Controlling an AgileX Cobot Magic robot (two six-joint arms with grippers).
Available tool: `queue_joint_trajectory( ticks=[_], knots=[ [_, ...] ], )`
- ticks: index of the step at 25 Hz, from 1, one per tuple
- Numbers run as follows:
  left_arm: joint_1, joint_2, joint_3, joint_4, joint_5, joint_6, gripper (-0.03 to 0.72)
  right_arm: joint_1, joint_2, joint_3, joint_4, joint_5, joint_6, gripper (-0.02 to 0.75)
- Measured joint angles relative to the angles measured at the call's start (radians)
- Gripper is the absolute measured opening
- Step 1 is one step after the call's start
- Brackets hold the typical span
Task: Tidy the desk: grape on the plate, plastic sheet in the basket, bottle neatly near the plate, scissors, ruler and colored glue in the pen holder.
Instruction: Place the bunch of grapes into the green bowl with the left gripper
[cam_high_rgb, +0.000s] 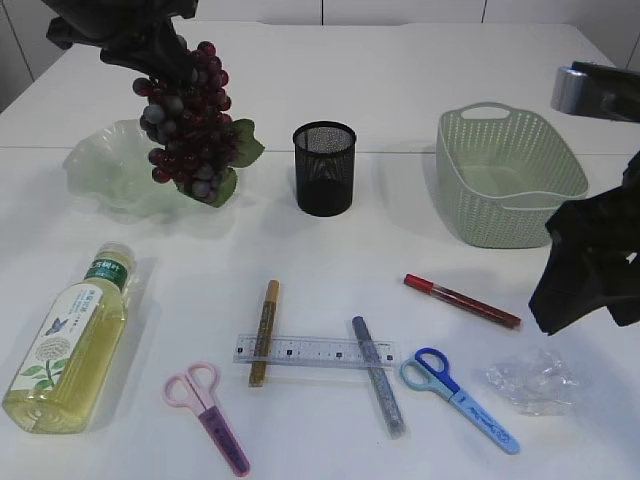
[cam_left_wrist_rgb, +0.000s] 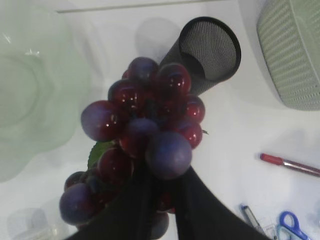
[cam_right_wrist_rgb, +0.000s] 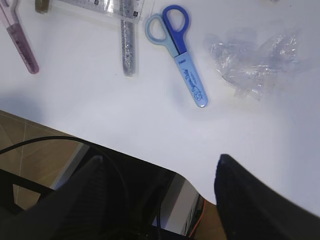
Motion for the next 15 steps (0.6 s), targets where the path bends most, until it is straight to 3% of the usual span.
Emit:
queue_joint_trajectory(
  ticks=[6, 15],
  knots=[
    [0.025, 0.0, 0.001, 0.0, -0.087, 0.0, 0.081, 0.0, 0.0, 0.0, -0.002, 0.0, 0.0, 0.529],
    [0.12, 0.0, 0.002, 0.0, -0.213, 0.0, 0.082, 0.0, 0.0, 0.0, -0.002, 0.0, 0.0, 0.529]
  ],
)
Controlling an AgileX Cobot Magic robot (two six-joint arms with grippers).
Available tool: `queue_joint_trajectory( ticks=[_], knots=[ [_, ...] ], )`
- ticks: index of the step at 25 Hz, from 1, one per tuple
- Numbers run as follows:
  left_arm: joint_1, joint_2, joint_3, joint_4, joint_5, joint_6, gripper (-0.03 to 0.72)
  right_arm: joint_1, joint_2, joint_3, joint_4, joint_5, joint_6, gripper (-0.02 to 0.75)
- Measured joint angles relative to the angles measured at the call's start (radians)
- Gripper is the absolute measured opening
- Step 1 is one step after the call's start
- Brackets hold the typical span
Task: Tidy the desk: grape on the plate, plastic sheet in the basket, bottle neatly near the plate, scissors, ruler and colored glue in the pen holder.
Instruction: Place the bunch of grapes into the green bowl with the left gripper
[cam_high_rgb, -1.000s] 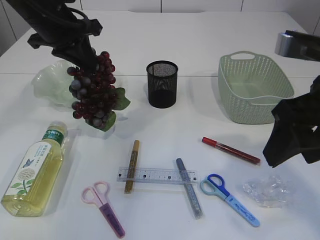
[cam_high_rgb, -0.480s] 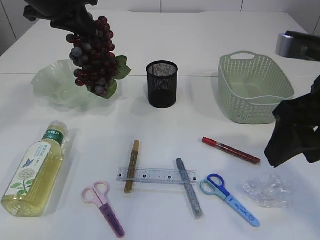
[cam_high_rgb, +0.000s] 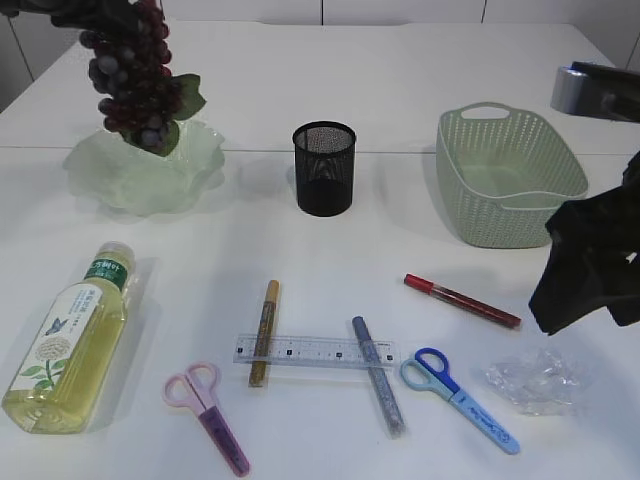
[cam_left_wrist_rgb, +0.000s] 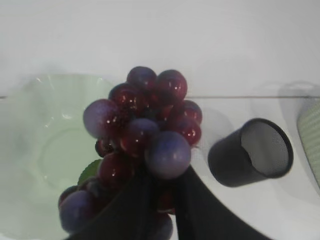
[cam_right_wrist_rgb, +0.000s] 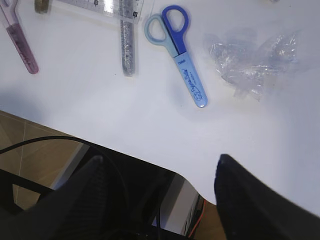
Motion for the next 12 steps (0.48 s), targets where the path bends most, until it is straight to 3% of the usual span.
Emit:
queue_joint_trajectory(
  ticks=[6, 12],
  knots=[
    [0.049, 0.004, 0.0, 0.003, -0.103, 0.0, 0.084, 0.0, 0.0, 0.0, 0.0, 0.0, 0.0, 0.529],
    [0.056, 0.096, 0.0, 0.006, -0.165, 0.0, 0.085, 0.0, 0.0, 0.0, 0.0, 0.0, 0.0, 0.529]
  ],
)
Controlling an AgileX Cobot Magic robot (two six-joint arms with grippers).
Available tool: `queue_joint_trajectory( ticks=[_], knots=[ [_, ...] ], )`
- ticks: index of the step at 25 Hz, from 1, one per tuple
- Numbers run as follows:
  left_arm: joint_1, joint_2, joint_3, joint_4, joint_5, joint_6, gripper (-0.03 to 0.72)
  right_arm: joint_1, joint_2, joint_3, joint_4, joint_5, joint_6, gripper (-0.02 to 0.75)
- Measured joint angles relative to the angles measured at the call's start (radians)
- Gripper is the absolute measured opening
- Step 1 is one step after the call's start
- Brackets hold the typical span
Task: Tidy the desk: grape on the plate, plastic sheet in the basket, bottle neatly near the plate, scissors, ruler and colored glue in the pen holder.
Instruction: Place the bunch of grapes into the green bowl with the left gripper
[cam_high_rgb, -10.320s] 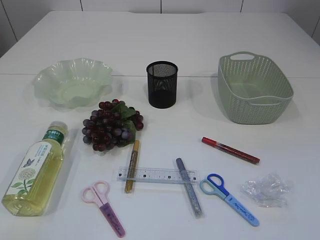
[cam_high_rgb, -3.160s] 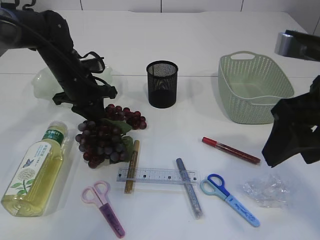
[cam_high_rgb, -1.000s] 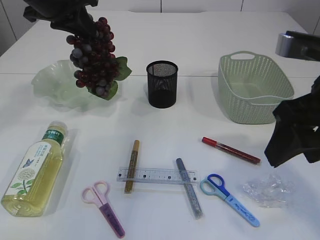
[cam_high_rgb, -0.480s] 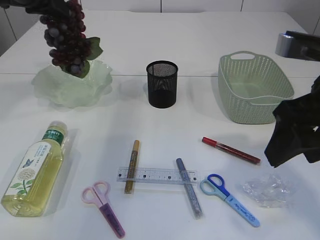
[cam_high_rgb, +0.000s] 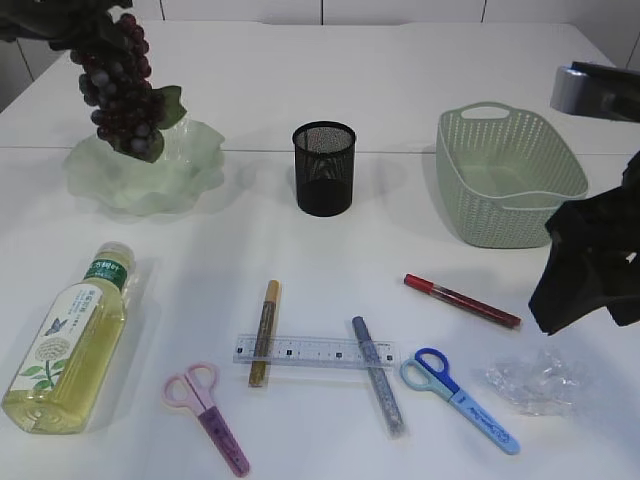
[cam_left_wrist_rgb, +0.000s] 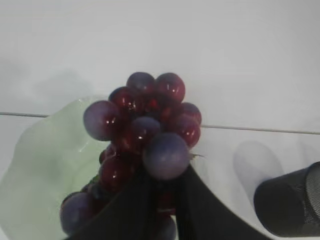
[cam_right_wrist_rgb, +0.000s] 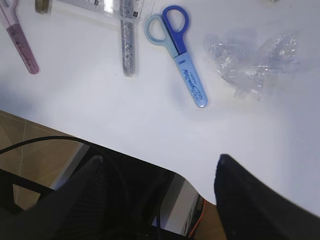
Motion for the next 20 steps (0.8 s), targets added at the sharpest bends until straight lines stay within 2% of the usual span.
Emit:
queue_joint_trajectory(
  ticks=[8, 16, 20],
  knots=[
    [0.0, 0.115, 0.002, 0.0, -0.123, 0.0, 0.091, 0.0, 0.0, 0.0, 0.0, 0.0, 0.0, 0.528],
    [0.0, 0.199, 0.004, 0.017, -0.149, 0.0, 0.1, 0.0, 0.0, 0.0, 0.0, 0.0, -0.002, 0.528],
    [0.0, 0.224, 0.004, 0.024, -0.155, 0.002, 0.132, 0.0, 0.0, 0.0, 0.0, 0.0, -0.002, 0.528]
  ],
)
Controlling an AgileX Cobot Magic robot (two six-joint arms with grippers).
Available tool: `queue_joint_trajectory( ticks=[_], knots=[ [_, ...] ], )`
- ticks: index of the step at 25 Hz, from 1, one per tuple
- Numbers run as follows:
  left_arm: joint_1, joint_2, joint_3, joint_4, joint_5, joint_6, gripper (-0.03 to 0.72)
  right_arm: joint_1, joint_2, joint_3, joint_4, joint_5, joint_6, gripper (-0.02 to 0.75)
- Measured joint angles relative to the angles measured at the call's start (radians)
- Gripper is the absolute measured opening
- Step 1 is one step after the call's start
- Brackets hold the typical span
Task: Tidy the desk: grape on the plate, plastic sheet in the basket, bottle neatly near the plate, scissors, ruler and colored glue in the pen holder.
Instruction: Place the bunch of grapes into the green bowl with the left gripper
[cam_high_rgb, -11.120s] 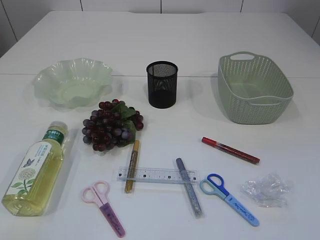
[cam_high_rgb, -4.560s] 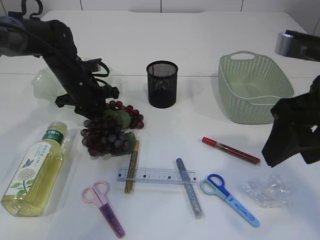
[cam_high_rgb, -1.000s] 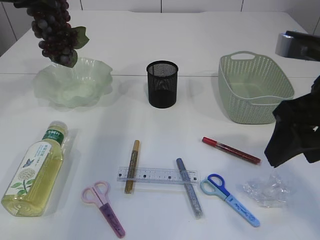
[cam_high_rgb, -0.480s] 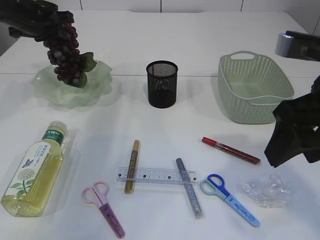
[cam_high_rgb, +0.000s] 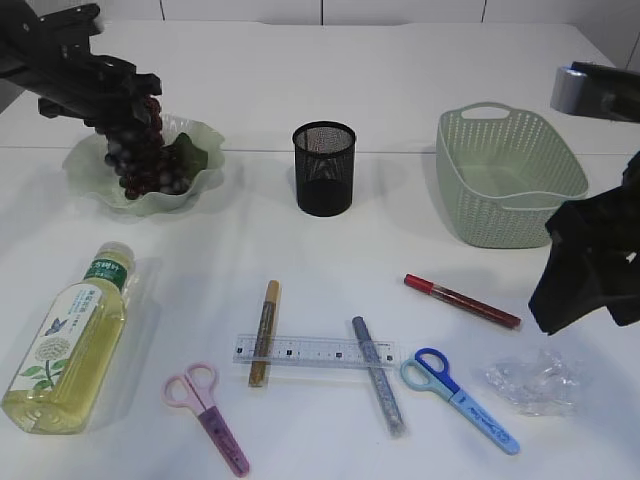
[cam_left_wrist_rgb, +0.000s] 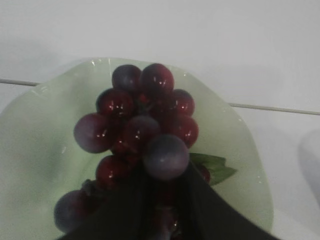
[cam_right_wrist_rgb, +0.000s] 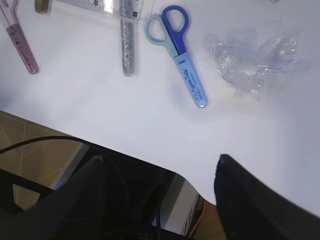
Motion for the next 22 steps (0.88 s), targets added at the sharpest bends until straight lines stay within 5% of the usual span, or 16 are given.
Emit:
queue_joint_trajectory(
  ticks=[15, 22],
  knots=[
    [0.0, 0.027, 0.0, 0.003, -0.014, 0.039, 0.443, 0.0, 0.0, 0.0, 0.0, 0.0, 0.0, 0.527],
    [0.0, -0.01, 0.0, 0.059, 0.045, 0.043, 0.465, 0.0, 0.0, 0.0, -0.034, 0.0, 0.05, 0.528]
  ],
)
